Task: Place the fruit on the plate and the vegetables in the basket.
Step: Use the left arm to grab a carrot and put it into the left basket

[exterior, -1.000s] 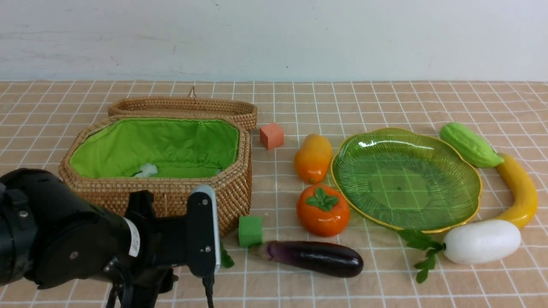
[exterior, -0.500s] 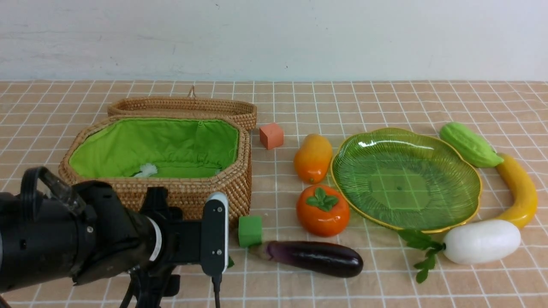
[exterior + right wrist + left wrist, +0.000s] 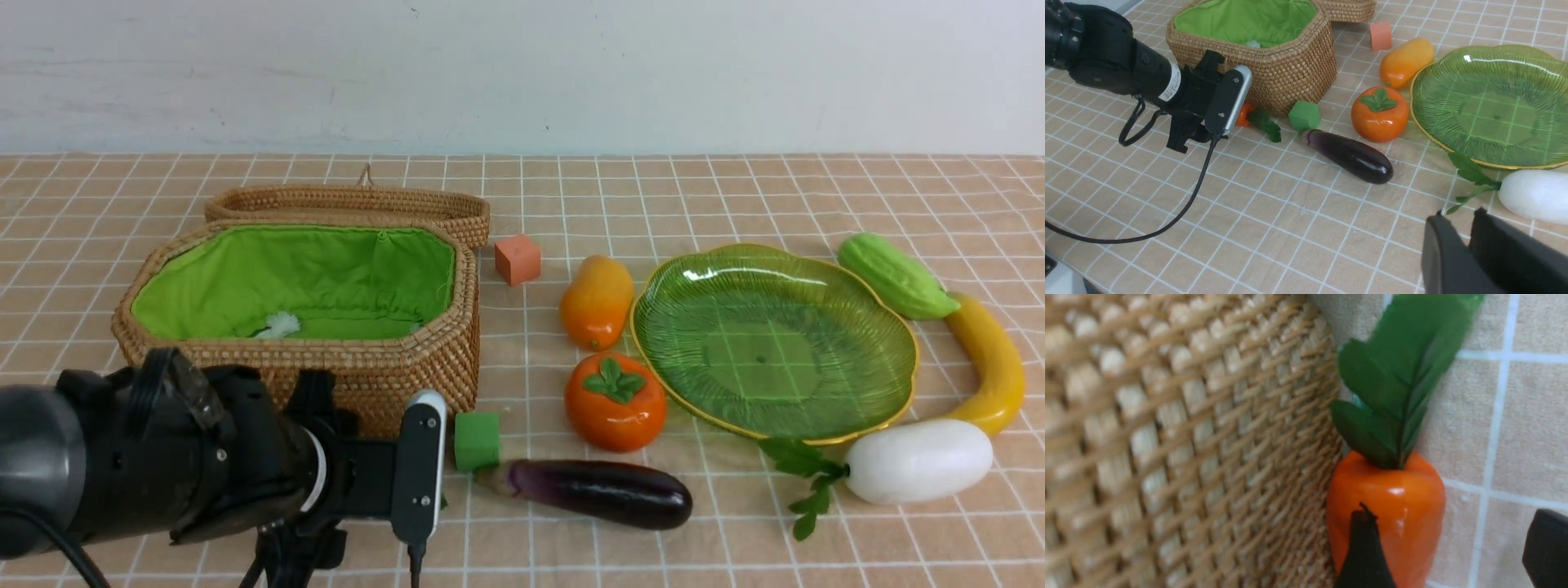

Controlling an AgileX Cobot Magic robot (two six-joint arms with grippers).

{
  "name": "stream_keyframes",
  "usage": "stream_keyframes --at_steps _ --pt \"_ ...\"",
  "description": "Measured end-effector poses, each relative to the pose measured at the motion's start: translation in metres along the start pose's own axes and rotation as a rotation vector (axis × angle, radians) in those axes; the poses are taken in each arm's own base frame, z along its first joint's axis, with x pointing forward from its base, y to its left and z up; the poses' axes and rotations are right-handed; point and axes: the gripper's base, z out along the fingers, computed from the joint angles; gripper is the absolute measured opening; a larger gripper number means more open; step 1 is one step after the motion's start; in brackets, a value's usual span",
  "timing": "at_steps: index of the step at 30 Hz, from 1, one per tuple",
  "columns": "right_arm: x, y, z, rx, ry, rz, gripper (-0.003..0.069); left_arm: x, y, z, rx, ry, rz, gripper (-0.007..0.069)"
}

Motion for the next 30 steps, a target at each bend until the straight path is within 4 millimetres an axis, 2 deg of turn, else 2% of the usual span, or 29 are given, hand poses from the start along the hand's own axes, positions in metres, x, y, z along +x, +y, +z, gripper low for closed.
stream_keyframes --at_steps 8,15,17,19,25,30 --pt "0.001 0.0 0.0 -0.003 0.01 0.001 0.0115 -0.002 0.001 0.005 0.006 0.007 0.01 0.0454" --pt "0.001 0.0 0.0 -0.005 0.007 0.002 0.0118 -0.012 -0.017 -0.025 0.113 0.037 -0.158 0.0316" --pt "0.0 0.0 0.0 -0.004 0.004 0.002 0.0118 -0.013 -0.018 -0.03 0.118 0.032 -0.169 0.0298" --pt "-0.001 0.0 0.0 -0.001 -0.009 0.002 0.0118 -0.015 -0.019 -0.044 0.117 0.015 -0.195 0.0263" --pt "-0.002 0.0 0.0 0.002 -0.026 -0.017 0.012 -0.01 -0.015 -0.062 0.078 -0.001 -0.208 0.0258" --pt "-0.002 0.0 0.0 0.003 -0.027 -0.018 0.012 -0.011 -0.015 -0.059 0.079 0.005 -0.199 0.0336"
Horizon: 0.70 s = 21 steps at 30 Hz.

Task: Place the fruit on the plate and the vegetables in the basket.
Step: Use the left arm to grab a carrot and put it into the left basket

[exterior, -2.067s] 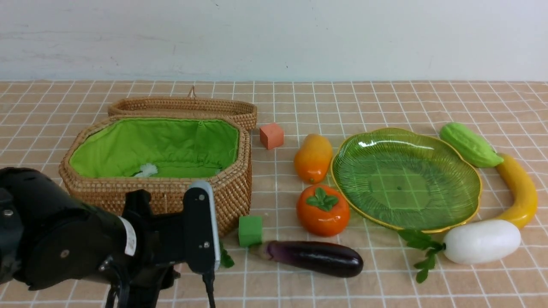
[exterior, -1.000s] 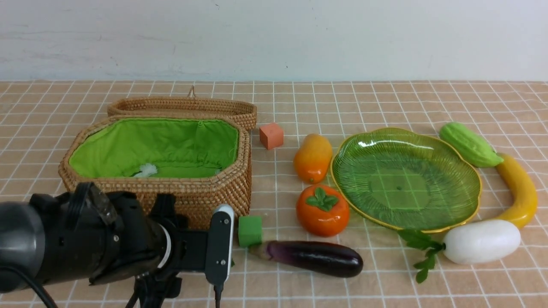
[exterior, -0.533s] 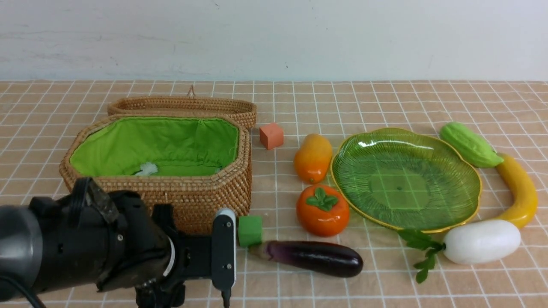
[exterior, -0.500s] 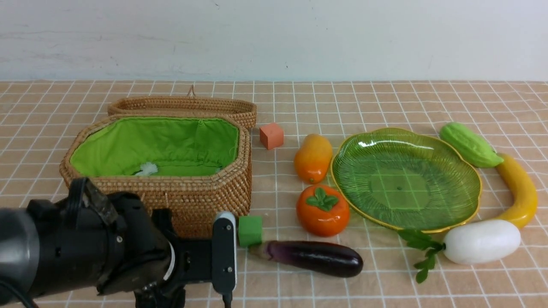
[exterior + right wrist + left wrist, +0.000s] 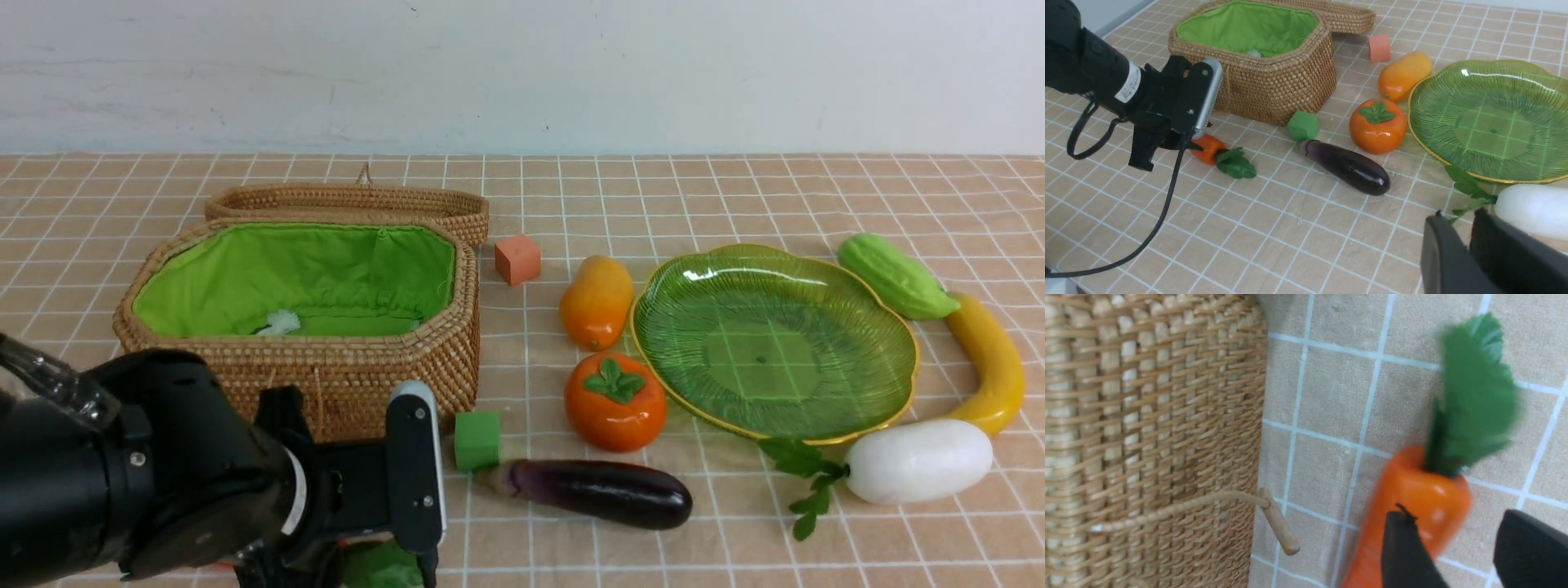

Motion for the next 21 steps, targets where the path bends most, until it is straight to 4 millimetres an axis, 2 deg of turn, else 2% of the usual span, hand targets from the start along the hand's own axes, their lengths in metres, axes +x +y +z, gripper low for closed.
stream_keyframes --at_steps 2,3,4,8,13,17,21 --pt "0.0 0.0 0.0 0.0 0.0 0.0 0.012 0.001 0.0 0.008 0.01 0.024 0.012 0.0386" --pt "0.0 0.0 0.0 0.0 0.001 0.0 0.012 0.001 0.0 0.009 0.011 0.026 0.013 0.0386" --pt "0.0 0.0 0.0 0.0 0.001 -0.001 0.012 0.004 0.002 0.018 0.02 0.051 0.017 0.0419" --pt "0.0 0.0 0.0 0.0 0.002 -0.001 0.0122 0.01 0.001 0.038 0.068 0.117 0.021 0.0458" --pt "0.001 0.0 0.0 -0.001 0.006 -0.001 0.0123 0.01 -0.005 0.055 0.125 0.144 0.14 0.0437" --pt "0.001 0.0 0.0 -0.001 0.006 -0.001 0.0123 0.008 -0.005 0.057 0.131 0.142 0.194 0.0384" --pt "0.001 0.0 0.0 -0.002 0.005 0.0 0.0123 0.008 -0.004 0.056 0.129 0.138 0.19 0.0384"
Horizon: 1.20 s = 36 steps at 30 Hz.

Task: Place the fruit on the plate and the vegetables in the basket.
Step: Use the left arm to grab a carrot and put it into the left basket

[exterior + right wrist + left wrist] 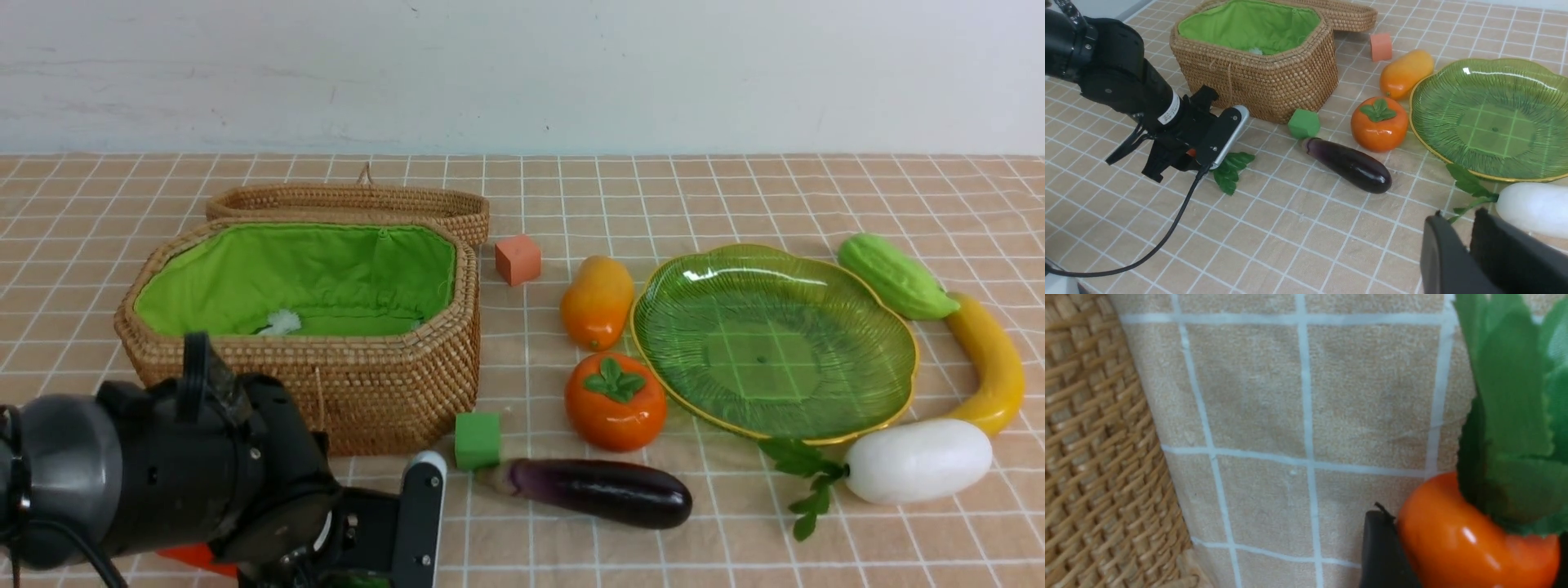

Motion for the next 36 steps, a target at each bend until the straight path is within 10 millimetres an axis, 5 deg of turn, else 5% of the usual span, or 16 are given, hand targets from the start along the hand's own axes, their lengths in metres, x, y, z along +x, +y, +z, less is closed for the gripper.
stream_keyframes --at_steps 4,13,17,21,26,28,31,36 --pt "0.0 0.0 0.0 0.0 0.0 0.0 0.0123 -0.003 -0.004 -0.01 0.003 -0.029 -0.026 0.0384" --pt "-0.005 -0.001 0.0 0.011 -0.05 0.0 0.0125 -0.02 -0.007 -0.106 -0.102 -0.285 -0.162 0.0384" --pt "-0.014 -0.002 -0.001 0.018 -0.159 0.012 0.0127 -0.009 0.033 -0.176 -0.371 -0.317 -0.223 0.0384" --pt "-0.027 -0.004 -0.004 0.032 -0.308 0.03 0.0129 -0.005 0.068 -0.202 -0.567 -0.273 -0.219 0.0384" --pt "-0.036 -0.003 -0.007 0.024 -0.416 0.06 0.0131 0.0 0.114 -0.174 -0.579 -0.174 -0.287 0.0384" --pt "-0.036 -0.003 -0.007 0.016 -0.415 0.066 0.0132 0.004 0.137 -0.14 -0.556 -0.146 -0.314 0.0384" --pt "-0.035 -0.002 -0.006 0.01 -0.395 0.065 0.0134 0.006 0.15 -0.107 -0.521 -0.12 -0.318 0.0384" --pt "-0.032 -0.001 -0.005 0.0 -0.365 0.064 0.0136 0.003 0.151 -0.092 -0.488 -0.115 -0.323 0.0384"
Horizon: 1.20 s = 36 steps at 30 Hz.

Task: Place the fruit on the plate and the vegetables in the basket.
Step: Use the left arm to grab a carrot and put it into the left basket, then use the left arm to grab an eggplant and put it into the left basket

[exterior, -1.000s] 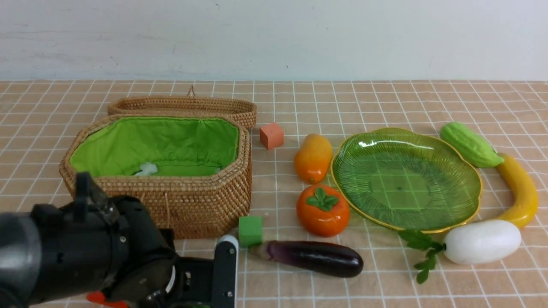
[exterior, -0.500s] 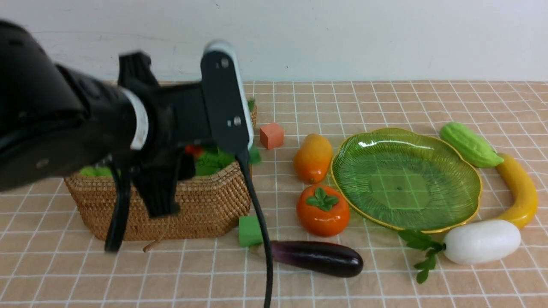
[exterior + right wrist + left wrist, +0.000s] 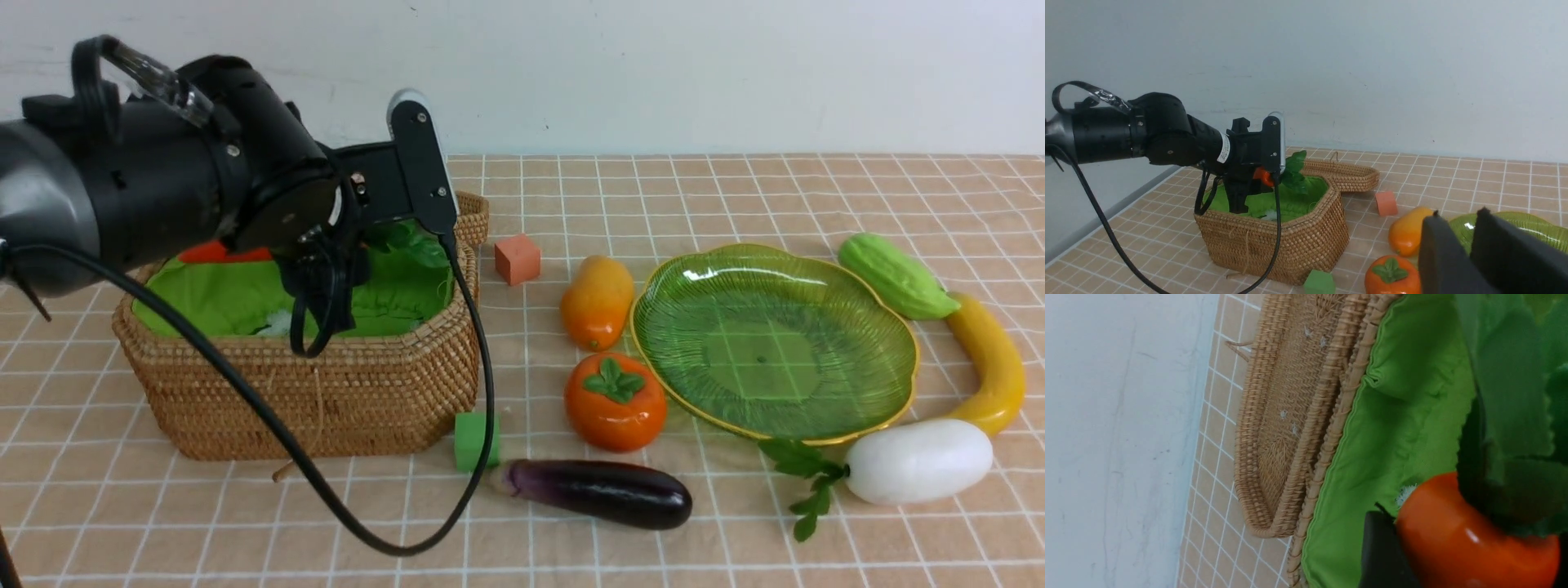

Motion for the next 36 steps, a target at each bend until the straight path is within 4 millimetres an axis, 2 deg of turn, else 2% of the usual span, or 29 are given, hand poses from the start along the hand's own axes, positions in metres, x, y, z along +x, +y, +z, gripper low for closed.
stream_keyframes --at_steps 3,5,8,11,14,15,16,17,18,19,21,23,25,26,29,30,31,34,35,36 --pt "0.0 0.0 0.0 -0.003 0.003 0.003 0.0136 -0.001 0.0 0.0 0.002 -0.006 -0.009 0.0388" --pt "0.001 0.0 0.0 -0.005 0.006 0.003 0.0136 -0.001 0.0 0.0 0.002 -0.009 -0.01 0.0414" --pt "0.001 0.001 0.0 -0.006 0.01 0.003 0.0136 0.0 -0.001 0.0 0.008 0.005 -0.011 0.0491" --pt "0.001 0.001 0.0 -0.006 0.01 0.003 0.0139 0.002 -0.002 0.0 0.024 0.025 -0.021 0.0524" --pt "0.002 0.001 -0.001 -0.008 0.028 -0.002 0.014 0.003 -0.002 -0.006 0.045 0.024 -0.095 0.0521" --pt "0.002 0.002 -0.003 -0.006 0.061 -0.02 0.014 0.002 -0.002 -0.016 0.074 0.001 -0.22 0.0491" --pt "0.002 0.003 -0.003 -0.007 0.074 -0.023 0.014 0.002 -0.002 -0.016 0.074 0.001 -0.22 0.0491" --pt "0.0 0.004 -0.007 0.0 0.132 -0.05 0.014 -0.002 -0.004 -0.036 0.12 -0.034 -0.36 0.0399" --pt "0.0 0.004 -0.007 0.0 0.139 -0.054 0.0141 -0.005 -0.006 -0.039 0.135 -0.048 -0.377 0.0399" --pt "-0.002 0.007 -0.013 0.007 0.206 -0.082 0.0141 -0.015 -0.015 -0.061 0.212 -0.084 -0.44 0.0253" --pt "-0.005 0.01 -0.021 0.013 0.258 -0.111 0.0141 -0.033 -0.036 -0.081 0.347 -0.132 -0.44 0.0094" --pt "-0.006 0.011 -0.025 0.015 0.277 -0.122 0.0141 -0.044 -0.048 -0.087 0.421 -0.151 -0.429 0.0043" --pt "-0.008 0.013 -0.03 0.015 0.297 -0.133 0.0141 -0.061 -0.072 -0.092 0.565 -0.147 -0.386 -0.0013" --pt "-0.008 0.014 -0.031 0.012 0.309 -0.136 0.0141 -0.074 -0.087 -0.083 0.661 -0.104 -0.353 -0.0013" --pt "-0.006 0.014 -0.032 0.008 0.331 -0.135 0.0141 -0.093 -0.104 -0.056 0.746 -0.034 -0.273 0.002" --pt "-0.006 0.014 -0.032 0.008 0.332 -0.135 0.0141 -0.092 -0.104 -0.056 0.746 -0.034 -0.273 0.002" --pt "-0.005 0.014 -0.033 0.006 0.344 -0.135 0.0141 -0.099 -0.109 -0.042 0.761 -0.021 -0.218 0.006" --pt "-0.004 0.015 -0.033 0.001 0.358 -0.133 0.0143 -0.108 -0.12 -0.018 0.767 -0.023 -0.107 0.0213" --pt "-0.004 0.015 -0.033 0.0 0.361 -0.132 0.0144 -0.111 -0.124 -0.008 0.752 -0.037 -0.055 0.0298" --pt "-0.004 0.015 -0.033 0.0 0.361 -0.132 0.0144 -0.112 -0.125 -0.005 0.748 -0.04 -0.049 0.0321"
